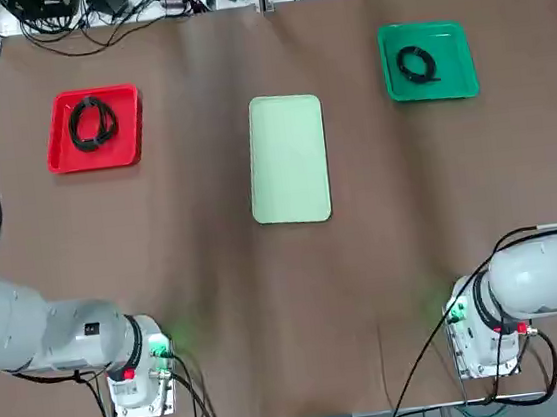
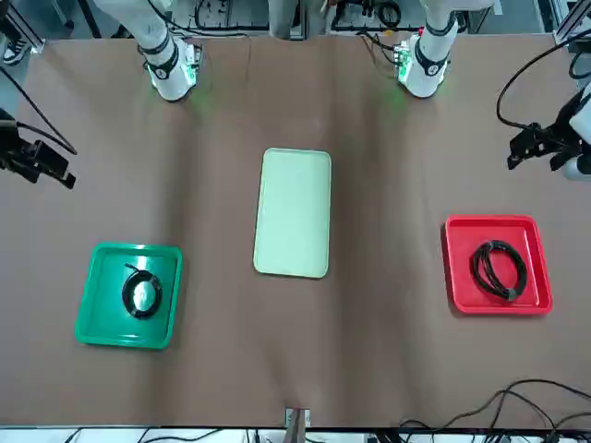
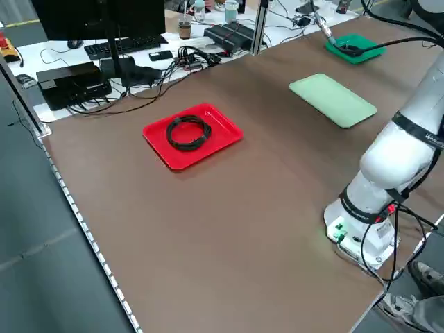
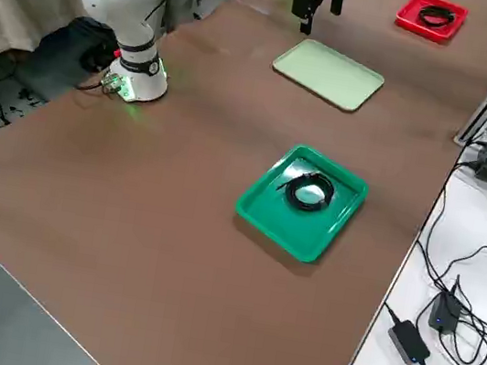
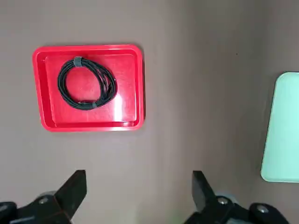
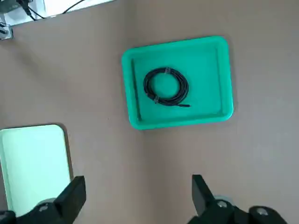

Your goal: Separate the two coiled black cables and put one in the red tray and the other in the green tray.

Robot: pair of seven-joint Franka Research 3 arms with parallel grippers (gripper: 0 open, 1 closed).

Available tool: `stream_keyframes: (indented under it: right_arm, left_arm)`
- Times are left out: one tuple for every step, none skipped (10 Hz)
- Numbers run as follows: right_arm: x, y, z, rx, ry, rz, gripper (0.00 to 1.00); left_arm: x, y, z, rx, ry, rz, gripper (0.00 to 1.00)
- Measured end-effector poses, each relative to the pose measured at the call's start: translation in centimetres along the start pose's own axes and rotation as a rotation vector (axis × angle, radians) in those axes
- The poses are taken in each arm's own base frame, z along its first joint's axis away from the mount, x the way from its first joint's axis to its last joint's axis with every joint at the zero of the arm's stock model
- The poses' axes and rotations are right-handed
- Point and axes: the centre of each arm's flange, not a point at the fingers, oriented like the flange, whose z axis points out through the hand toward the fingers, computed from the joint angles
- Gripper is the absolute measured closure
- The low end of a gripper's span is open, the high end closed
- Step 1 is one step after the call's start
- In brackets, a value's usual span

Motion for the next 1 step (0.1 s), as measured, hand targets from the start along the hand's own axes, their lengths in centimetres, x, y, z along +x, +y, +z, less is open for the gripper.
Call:
stream_keyframes:
  right_arm:
    - [0.00,0.00,0.00,-0.007,0.001,-0.002,0.00]
  left_arm:
    - [0.02,0.00,0.03,0.000,0.000,0.000,0.00]
